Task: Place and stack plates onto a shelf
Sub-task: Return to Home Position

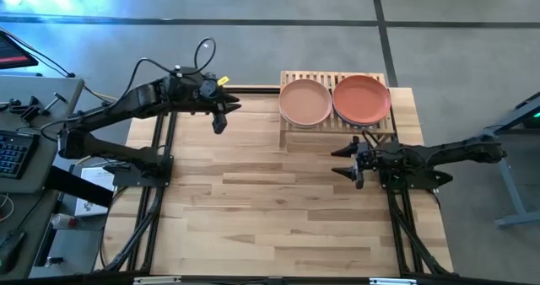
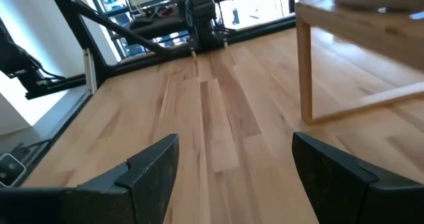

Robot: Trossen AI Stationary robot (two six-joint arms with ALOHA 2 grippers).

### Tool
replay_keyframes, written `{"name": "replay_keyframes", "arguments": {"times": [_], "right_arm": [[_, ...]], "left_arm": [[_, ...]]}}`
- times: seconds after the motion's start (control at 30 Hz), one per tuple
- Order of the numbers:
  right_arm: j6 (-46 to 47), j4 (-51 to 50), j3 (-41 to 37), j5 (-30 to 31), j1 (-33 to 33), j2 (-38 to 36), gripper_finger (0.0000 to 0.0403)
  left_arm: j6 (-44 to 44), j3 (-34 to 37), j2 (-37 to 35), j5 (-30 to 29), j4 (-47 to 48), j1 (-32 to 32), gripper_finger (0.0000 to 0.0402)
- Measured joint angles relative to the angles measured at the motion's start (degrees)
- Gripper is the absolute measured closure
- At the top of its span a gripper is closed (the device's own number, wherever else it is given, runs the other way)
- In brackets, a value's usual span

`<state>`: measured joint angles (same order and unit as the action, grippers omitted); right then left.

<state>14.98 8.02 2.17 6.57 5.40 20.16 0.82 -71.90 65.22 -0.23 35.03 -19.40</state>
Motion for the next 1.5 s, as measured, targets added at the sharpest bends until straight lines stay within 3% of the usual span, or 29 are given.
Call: {"name": "replay_keyframes", "arguments": {"times": [0.6,0.9,1.5], "right_arm": [[0.58,-4.54,-1.28,-1.09,0.01,0.02,0.0126],[1.53,-4.84,-1.28,-1.05,0.01,0.00,0.0126],[1.53,-5.33,-1.28,-1.01,0.01,0.00,0.0126]], "left_arm": [[0.26,0.99,-2.04,1.30,-2.35,1.42,0.0319],[4.58,14.90,-9.76,1.16,-12.86,7.87,0.0319],[5.03,40.81,-39.10,1.07,-25.46,17.26,0.0319]]}}
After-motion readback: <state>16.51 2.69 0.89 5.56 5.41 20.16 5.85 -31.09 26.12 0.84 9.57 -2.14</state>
